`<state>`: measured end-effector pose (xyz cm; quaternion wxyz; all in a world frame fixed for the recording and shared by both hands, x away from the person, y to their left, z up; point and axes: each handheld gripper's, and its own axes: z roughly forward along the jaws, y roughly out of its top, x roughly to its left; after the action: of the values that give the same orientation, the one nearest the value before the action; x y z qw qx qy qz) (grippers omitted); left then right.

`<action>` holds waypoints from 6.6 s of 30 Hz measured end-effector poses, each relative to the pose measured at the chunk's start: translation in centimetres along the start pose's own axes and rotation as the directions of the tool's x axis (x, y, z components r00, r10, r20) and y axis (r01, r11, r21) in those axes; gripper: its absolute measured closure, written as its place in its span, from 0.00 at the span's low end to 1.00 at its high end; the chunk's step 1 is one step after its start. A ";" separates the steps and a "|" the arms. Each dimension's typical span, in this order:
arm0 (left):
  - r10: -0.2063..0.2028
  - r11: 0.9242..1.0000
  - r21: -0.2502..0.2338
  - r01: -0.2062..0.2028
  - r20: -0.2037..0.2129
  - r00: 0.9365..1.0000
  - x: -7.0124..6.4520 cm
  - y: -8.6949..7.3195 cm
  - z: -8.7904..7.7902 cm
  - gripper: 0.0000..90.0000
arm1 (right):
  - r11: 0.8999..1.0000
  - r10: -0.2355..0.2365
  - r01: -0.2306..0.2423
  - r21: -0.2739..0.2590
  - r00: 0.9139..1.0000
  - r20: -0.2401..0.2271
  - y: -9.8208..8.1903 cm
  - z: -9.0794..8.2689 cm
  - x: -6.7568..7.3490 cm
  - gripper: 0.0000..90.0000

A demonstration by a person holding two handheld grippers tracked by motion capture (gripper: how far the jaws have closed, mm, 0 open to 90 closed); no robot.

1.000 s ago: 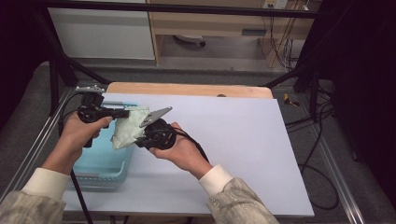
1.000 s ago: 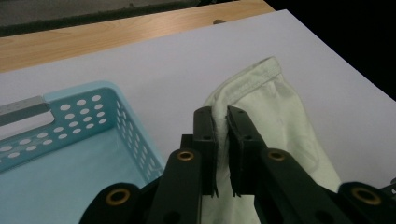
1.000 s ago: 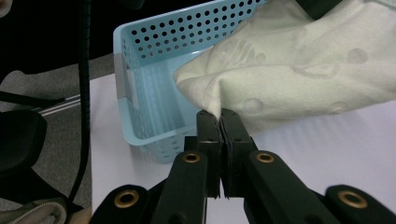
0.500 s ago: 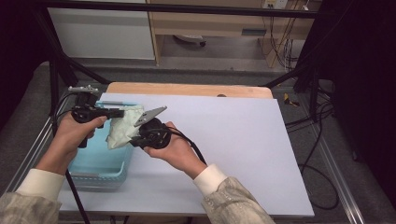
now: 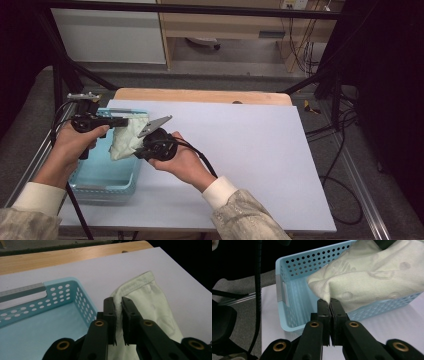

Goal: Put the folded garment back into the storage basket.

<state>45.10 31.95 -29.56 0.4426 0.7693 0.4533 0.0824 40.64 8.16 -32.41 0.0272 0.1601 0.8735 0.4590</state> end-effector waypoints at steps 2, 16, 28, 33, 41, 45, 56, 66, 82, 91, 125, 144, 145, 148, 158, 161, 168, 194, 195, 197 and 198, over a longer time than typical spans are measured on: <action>-0.002 1.000 0.002 0.002 -0.001 1.000 0.1 -0.1 -0.1 0.92 | 1.000 -0.009 0.009 0.005 1.000 -0.001 0.0 0.2 0.0 0.98; -0.012 1.000 0.004 0.012 -0.010 1.000 0.9 -0.7 -0.6 0.92 | 1.000 -0.019 0.019 0.010 1.000 -0.011 0.5 1.5 0.6 0.98; -0.025 1.000 0.008 0.025 -0.010 1.000 1.4 -1.2 -0.6 0.92 | 0.999 -0.020 0.020 0.025 1.000 -0.016 0.5 2.4 0.9 0.98; -0.025 1.000 0.011 0.025 -0.012 1.000 1.5 -1.3 -0.6 0.92 | 0.999 -0.021 0.021 0.024 1.000 -0.019 0.4 2.7 0.9 0.98; -0.028 0.999 0.019 0.028 -0.017 0.999 1.8 -1.7 -0.6 0.92 | 0.999 -0.025 0.025 0.033 1.000 -0.019 0.3 3.3 1.2 0.98; -0.029 0.999 0.024 0.030 -0.017 0.999 2.0 -1.8 -0.6 0.92 | 0.999 -0.027 0.028 0.036 0.999 -0.019 0.3 3.6 1.3 0.98; -0.041 0.999 0.021 0.042 -0.021 0.999 2.2 -2.2 -0.6 0.92 | 0.999 -0.030 0.031 0.041 0.999 -0.023 0.2 4.3 1.7 0.98; -0.048 0.998 0.029 0.049 -0.029 0.998 2.7 -2.6 -0.7 0.92 | 0.999 -0.030 0.030 0.043 0.999 -0.021 0.1 4.8 1.8 0.98; -0.094 0.995 0.040 0.097 -0.065 0.993 4.5 -3.1 -0.2 0.91 | 0.999 0.015 -0.015 0.053 1.000 -0.011 -0.1 6.9 0.9 0.98; -0.092 0.995 -0.043 0.086 -0.174 0.980 4.9 -3.4 -0.2 0.56 | 0.997 0.065 -0.066 0.050 0.998 0.021 -0.2 6.2 0.9 0.55; 0.065 0.989 -0.120 -0.087 -0.178 0.982 -6.9 -7.9 1.2 0.06 | 0.994 0.102 -0.085 -0.074 0.960 0.262 -3.3 -6.6 -2.8 0.08; 0.068 0.988 -0.127 -0.088 -0.154 0.986 -7.6 -9.3 3.0 0.06 | 0.986 0.148 -0.122 -0.115 0.953 0.263 -3.6 -9.2 -4.8 0.12; 0.065 0.988 -0.126 -0.085 -0.153 0.986 -7.6 -9.4 3.0 0.06 | 0.986 0.148 -0.121 -0.118 0.954 0.260 -3.6 -9.4 -5.0 0.11; 0.063 0.989 -0.120 -0.082 -0.157 0.986 -7.5 -9.6 3.2 0.06 | 0.985 0.151 -0.119 -0.125 0.948 0.281 -3.8 -10.1 -5.3 0.11; 0.065 0.991 -0.107 -0.081 -0.144 0.987 -7.3 -9.9 3.3 0.06 | 0.978 0.183 -0.141 -0.151 0.931 0.316 -4.9 -11.9 -6.8 0.12; 0.062 0.992 -0.104 -0.078 -0.147 0.987 -7.2 -9.9 3.3 0.07 | 0.973 0.202 -0.154 -0.170 0.928 0.313 -5.1 -12.3 -7.1 0.10; 0.051 0.991 -0.116 -0.069 -0.151 0.987 -7.2 -10.1 2.9 0.06 | 0.969 0.215 -0.155 -0.194 0.915 0.341 -5.4 -13.3 -7.6 0.08; 0.054 0.990 -0.121 -0.071 -0.137 0.989 -7.3 -10.8 2.7 0.06 | 0.943 0.285 -0.170 -0.286 0.858 0.428 -10.3 -20.8 -8.8 0.07; 0.053 0.990 -0.123 -0.070 -0.136 0.989 -7.3 -10.8 2.7 0.07 | 0.942 0.290 -0.174 -0.288 0.853 0.434 -10.7 -21.3 -8.8 0.07; 0.054 0.990 -0.119 -0.070 -0.133 0.990 -7.3 -10.9 2.7 0.07 | 0.939 0.302 -0.182 -0.292 0.844 0.444 -11.5 -22.0 -8.9 0.07; 0.052 0.990 -0.121 -0.069 -0.135 0.989 -7.4 -10.9 2.7 0.06 | 0.938 0.304 -0.183 -0.293 0.841 0.447 -11.8 -22.2 -8.9 0.07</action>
<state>35.48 26.77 -37.38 0.4564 0.7464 0.4519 0.1745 41.75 -18.39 -30.00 0.2057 0.3761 0.7490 0.5051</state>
